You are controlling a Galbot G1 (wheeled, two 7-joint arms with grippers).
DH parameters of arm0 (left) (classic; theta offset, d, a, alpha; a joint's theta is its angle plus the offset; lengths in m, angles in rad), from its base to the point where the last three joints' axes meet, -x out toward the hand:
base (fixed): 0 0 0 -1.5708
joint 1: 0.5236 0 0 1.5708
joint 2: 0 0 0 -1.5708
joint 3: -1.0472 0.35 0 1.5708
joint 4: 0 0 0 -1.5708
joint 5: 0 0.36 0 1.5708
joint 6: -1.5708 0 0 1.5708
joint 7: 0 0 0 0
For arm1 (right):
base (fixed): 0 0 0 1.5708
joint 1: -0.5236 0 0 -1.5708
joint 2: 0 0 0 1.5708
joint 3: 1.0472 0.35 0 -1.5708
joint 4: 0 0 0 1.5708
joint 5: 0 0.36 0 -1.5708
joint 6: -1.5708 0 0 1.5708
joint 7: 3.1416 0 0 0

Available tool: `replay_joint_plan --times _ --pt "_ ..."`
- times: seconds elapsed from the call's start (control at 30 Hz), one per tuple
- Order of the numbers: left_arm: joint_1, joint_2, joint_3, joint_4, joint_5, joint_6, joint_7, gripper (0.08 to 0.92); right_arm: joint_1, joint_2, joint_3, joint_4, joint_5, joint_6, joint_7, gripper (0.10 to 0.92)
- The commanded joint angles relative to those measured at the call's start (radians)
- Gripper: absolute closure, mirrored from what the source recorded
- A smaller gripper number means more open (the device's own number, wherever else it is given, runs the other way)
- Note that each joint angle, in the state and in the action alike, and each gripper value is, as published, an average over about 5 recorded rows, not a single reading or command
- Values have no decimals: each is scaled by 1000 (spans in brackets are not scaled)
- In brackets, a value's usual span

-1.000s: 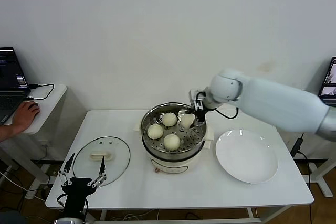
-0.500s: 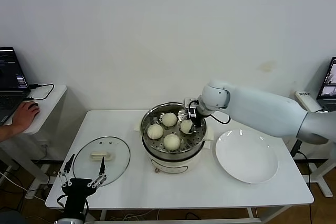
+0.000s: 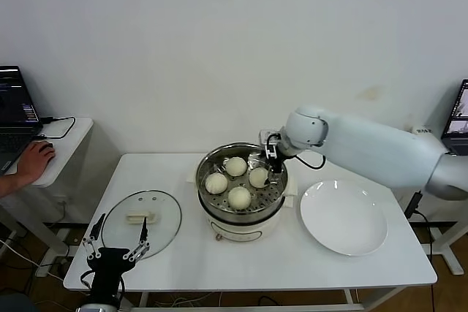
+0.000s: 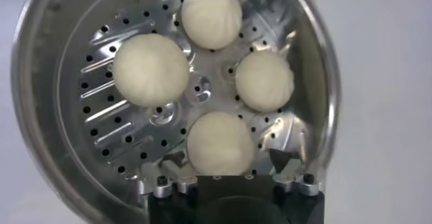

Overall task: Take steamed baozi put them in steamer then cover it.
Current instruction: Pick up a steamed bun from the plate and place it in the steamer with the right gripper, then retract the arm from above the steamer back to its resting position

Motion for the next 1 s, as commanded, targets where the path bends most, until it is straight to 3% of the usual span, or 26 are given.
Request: replay_joint_plan --times 0.03,0.23,0.43,0.7,1.0 --pt "4 0 -5 -3 -3 -2 -3 177 -63 -214 109 235 125 24 313 203" --pt "10 -6 -11 5 -8 -12 -8 177 -537 -389 482 344 99 182 659 202" --pt "16 -17 -7 29 -6 -49 -7 177 -1085 -368 982 417 63 433 850 203" --pt "-5 -35 5 85 14 -87 -68 177 -1682 -106 1536 455 -162 736 840 202" --pt "-60 -38 6 251 365 -150 -99 177 -1929 303 1867 467 -289 879 716 202"
